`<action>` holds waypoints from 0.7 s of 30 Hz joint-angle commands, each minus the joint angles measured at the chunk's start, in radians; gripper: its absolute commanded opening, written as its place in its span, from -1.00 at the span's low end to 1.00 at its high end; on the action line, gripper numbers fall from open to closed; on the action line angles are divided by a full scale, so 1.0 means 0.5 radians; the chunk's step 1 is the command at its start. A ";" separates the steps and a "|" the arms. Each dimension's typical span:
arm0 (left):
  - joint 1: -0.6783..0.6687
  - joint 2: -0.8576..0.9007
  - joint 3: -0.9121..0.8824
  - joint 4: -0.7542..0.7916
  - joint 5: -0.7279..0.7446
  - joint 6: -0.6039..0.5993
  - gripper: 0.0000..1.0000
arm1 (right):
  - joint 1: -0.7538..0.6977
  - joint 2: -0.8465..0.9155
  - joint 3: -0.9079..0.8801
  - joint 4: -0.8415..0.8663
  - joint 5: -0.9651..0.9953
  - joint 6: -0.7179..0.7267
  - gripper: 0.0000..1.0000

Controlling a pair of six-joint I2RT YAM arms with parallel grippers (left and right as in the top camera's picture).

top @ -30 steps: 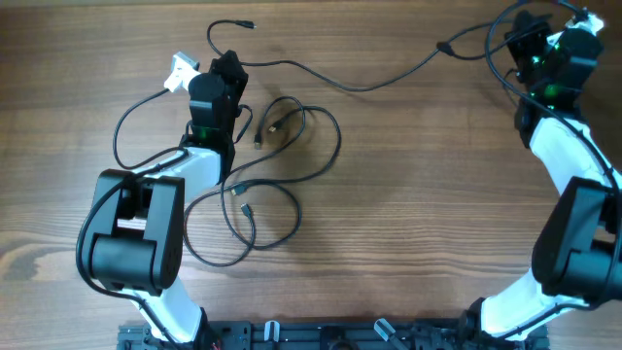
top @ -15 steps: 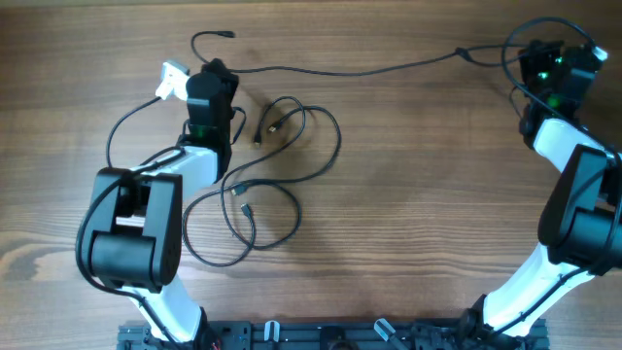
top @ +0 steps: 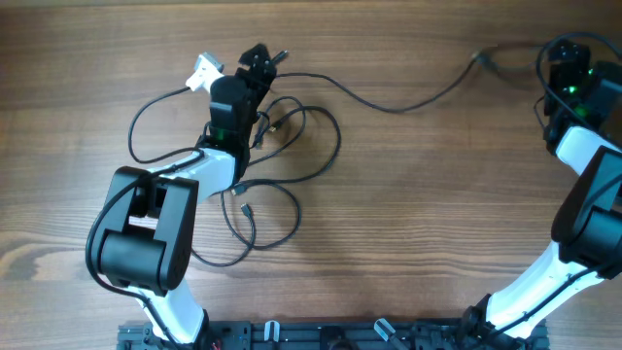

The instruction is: Untangle cables

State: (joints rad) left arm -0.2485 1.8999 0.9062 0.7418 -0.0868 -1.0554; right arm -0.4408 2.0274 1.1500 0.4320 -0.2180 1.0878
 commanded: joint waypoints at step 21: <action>0.007 -0.199 0.017 -1.769 0.243 1.054 1.00 | 0.912 -0.180 0.031 -1.124 -0.598 -0.434 0.99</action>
State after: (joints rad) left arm -0.2485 1.8114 0.9268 -0.0536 0.0853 -0.6361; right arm -0.0196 1.9541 1.1633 -0.1310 -0.4267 0.8875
